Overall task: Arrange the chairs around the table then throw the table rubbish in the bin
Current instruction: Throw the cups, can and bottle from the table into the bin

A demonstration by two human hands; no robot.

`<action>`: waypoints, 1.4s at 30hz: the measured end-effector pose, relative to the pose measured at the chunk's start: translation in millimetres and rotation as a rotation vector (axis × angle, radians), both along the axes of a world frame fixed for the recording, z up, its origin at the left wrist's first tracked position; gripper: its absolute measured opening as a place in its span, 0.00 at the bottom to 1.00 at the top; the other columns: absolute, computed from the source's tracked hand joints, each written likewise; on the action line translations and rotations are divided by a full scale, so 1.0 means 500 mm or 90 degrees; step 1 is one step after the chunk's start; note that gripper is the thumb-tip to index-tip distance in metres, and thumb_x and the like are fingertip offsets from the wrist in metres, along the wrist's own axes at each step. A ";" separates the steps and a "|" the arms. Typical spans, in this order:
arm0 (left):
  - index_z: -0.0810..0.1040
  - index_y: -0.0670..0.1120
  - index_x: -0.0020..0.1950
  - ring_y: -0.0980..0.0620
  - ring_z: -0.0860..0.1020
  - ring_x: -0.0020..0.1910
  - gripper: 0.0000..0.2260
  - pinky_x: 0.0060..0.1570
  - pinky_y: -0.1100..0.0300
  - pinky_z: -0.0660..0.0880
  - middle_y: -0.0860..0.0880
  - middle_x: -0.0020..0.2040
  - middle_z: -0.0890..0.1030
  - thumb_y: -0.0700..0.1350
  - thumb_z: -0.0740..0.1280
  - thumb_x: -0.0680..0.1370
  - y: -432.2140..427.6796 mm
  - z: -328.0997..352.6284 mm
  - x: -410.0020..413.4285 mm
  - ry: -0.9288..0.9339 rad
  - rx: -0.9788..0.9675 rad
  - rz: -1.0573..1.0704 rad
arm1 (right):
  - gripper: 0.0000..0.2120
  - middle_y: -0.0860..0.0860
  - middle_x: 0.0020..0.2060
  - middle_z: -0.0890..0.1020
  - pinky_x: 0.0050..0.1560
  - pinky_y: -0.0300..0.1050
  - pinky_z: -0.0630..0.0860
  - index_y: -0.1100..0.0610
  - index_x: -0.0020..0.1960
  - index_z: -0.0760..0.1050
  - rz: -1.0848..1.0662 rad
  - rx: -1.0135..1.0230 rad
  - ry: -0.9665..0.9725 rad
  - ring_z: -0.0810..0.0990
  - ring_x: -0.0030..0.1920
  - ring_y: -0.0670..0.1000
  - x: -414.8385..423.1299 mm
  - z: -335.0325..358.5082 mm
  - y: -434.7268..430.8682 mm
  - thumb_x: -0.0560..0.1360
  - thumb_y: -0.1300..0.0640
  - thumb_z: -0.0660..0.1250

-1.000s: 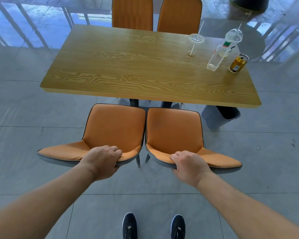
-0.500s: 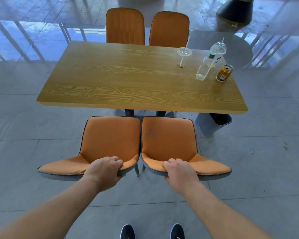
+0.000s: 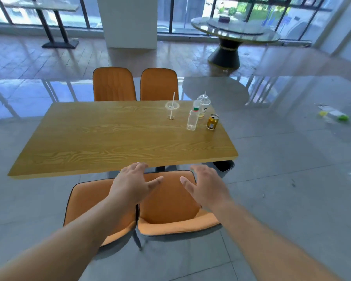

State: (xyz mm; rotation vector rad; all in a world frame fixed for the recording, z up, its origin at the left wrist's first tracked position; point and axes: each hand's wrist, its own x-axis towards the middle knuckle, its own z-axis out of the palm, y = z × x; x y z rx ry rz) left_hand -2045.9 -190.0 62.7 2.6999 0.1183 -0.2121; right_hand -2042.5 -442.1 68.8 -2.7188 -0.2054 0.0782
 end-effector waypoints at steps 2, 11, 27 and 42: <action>0.66 0.56 0.76 0.46 0.65 0.73 0.44 0.67 0.45 0.68 0.52 0.75 0.69 0.81 0.56 0.68 -0.071 0.071 0.043 -0.041 -0.005 -0.025 | 0.33 0.48 0.69 0.76 0.64 0.52 0.73 0.49 0.75 0.69 -0.016 0.011 -0.049 0.70 0.70 0.51 0.024 0.070 -0.079 0.78 0.30 0.58; 0.66 0.58 0.74 0.52 0.73 0.66 0.36 0.58 0.52 0.76 0.55 0.74 0.71 0.75 0.62 0.71 -0.442 0.254 0.171 -0.172 0.028 -0.098 | 0.27 0.50 0.66 0.78 0.60 0.47 0.73 0.47 0.71 0.73 -0.060 0.015 -0.123 0.77 0.64 0.53 0.117 0.264 -0.584 0.76 0.38 0.68; 0.71 0.56 0.72 0.48 0.66 0.73 0.32 0.69 0.49 0.66 0.53 0.72 0.74 0.71 0.62 0.74 -0.865 0.283 0.430 -0.218 0.081 -0.132 | 0.26 0.51 0.63 0.80 0.61 0.53 0.74 0.50 0.67 0.77 0.027 -0.059 -0.113 0.75 0.65 0.55 0.431 0.300 -0.901 0.76 0.35 0.66; 0.70 0.57 0.71 0.52 0.71 0.68 0.32 0.61 0.53 0.70 0.54 0.70 0.75 0.72 0.64 0.73 -0.935 0.181 0.888 -0.181 -0.033 0.042 | 0.25 0.38 0.61 0.78 0.58 0.39 0.67 0.43 0.67 0.75 0.176 0.024 -0.063 0.72 0.65 0.42 0.913 0.285 -0.986 0.75 0.32 0.63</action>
